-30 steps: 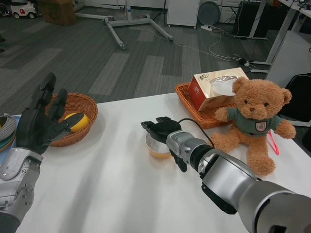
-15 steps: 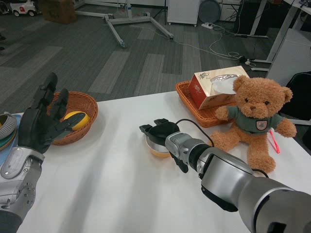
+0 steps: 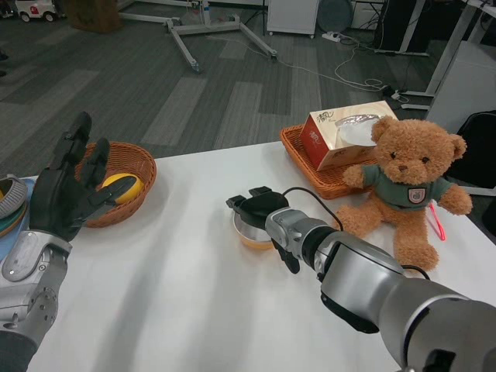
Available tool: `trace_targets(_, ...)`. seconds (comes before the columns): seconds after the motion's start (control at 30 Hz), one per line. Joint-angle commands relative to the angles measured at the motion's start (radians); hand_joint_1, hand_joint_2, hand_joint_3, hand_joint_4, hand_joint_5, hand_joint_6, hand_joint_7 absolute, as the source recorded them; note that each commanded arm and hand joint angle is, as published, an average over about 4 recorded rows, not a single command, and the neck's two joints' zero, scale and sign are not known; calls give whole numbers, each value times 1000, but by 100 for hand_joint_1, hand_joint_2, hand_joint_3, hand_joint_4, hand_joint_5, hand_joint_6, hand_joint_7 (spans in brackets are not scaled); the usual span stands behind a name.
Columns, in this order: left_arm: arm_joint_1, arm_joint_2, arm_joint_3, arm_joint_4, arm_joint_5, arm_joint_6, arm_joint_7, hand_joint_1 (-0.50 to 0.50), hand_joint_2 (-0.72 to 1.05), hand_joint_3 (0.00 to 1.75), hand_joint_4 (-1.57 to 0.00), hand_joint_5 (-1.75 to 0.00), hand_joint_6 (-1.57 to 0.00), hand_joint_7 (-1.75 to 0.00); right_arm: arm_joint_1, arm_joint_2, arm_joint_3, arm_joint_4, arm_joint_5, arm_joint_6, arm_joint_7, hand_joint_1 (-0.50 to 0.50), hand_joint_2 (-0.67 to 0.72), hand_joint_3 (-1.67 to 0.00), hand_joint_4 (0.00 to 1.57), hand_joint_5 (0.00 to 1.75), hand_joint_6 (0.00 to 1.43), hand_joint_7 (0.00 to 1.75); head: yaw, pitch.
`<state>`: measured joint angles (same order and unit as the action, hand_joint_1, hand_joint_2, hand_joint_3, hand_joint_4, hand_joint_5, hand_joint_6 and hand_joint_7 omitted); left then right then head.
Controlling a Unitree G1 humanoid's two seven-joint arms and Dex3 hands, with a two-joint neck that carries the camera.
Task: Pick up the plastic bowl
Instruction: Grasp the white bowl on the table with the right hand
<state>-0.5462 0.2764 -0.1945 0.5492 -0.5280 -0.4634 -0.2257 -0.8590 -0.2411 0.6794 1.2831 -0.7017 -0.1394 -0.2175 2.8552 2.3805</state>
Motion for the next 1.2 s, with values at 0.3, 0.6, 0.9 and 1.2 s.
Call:
trace_targets(0.3, 9, -5, 1, 5, -7, -12, -1, -50, 78, 0, 0, 0, 0, 0, -2, 0, -26, 5, 29, 7, -2, -38, 22, -8, 30, 121, 0, 75, -4, -7)
trace_targets(0.6, 9, -5, 1, 5, -7, -12, -1, -50, 78, 0, 0, 0, 0, 0, -2, 2, -23, 23, 30, 8, -10, -42, 3, -20, 49, 155, 3, 122, -7, -13)
trace_targets(0.9, 9, -5, 1, 6, -9, -12, -1, -50, 78, 0, 0, 0, 0, 0, 1, 2, -24, 41, 31, 11, -34, -42, -35, -87, 54, 165, 15, 148, -9, -21)
trace_targets(1.2, 9, -5, 0, 6, -10, -13, -1, -50, 78, 0, 0, 0, 0, 0, 7, -1, -24, 59, 31, -3, -85, -46, -51, -151, 76, 175, 41, 161, -11, -22)
